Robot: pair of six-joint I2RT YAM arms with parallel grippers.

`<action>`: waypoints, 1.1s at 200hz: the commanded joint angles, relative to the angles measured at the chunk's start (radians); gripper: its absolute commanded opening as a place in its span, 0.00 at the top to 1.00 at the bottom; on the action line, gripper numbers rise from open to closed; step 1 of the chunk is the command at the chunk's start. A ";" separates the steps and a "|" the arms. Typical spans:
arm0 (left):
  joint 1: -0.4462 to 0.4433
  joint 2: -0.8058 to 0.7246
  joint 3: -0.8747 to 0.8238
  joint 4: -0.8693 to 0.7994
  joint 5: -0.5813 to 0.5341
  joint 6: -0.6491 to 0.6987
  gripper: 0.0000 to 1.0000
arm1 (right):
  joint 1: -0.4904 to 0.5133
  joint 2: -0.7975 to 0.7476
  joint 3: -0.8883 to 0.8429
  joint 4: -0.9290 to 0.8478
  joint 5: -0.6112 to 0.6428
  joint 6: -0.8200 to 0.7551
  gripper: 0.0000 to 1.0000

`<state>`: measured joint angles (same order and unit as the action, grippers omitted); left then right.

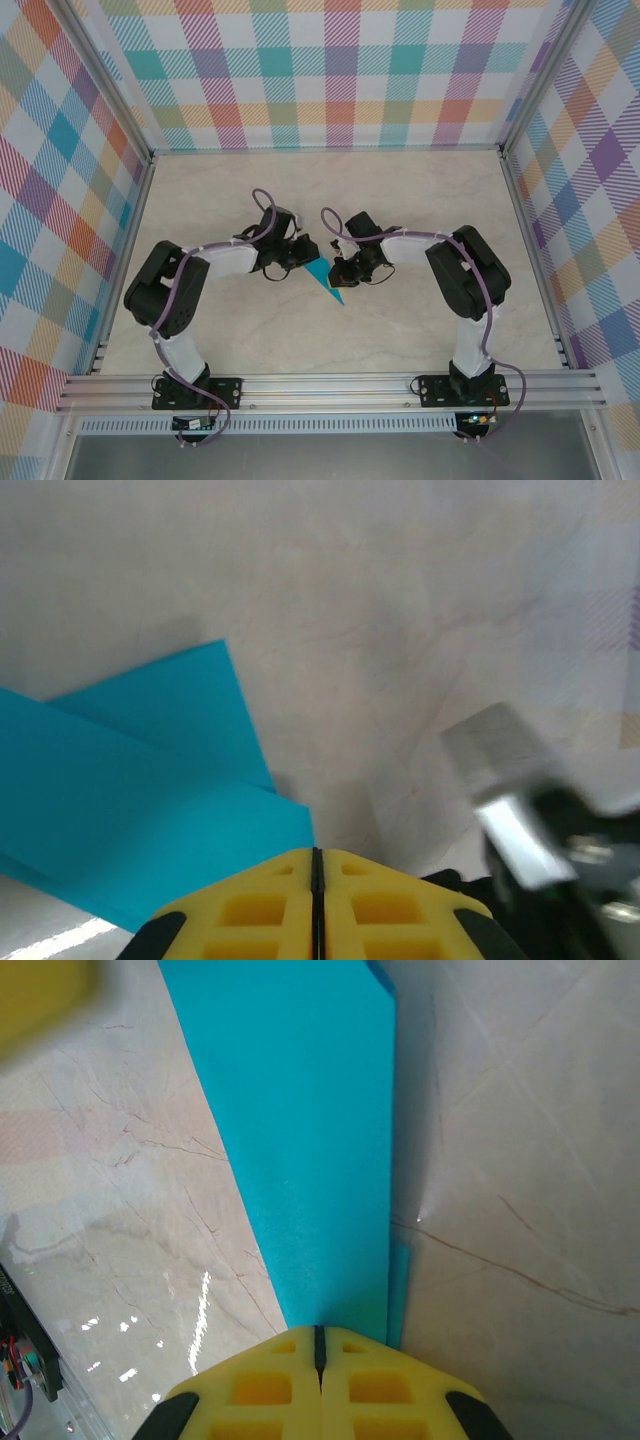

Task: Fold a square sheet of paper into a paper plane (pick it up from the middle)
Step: Fold the wing for the fifth time at the center of the table.

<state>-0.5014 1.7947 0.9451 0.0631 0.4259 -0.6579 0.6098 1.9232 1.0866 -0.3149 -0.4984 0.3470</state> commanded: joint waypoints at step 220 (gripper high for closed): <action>0.008 0.078 -0.155 0.026 -0.153 -0.003 0.98 | 0.024 -0.031 -0.196 0.103 -0.066 -0.005 1.00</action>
<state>-0.5018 1.8404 0.8490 0.2134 0.4000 -0.6769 0.6277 1.9163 1.0073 -0.1154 -0.5354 0.3431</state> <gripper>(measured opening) 0.040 0.043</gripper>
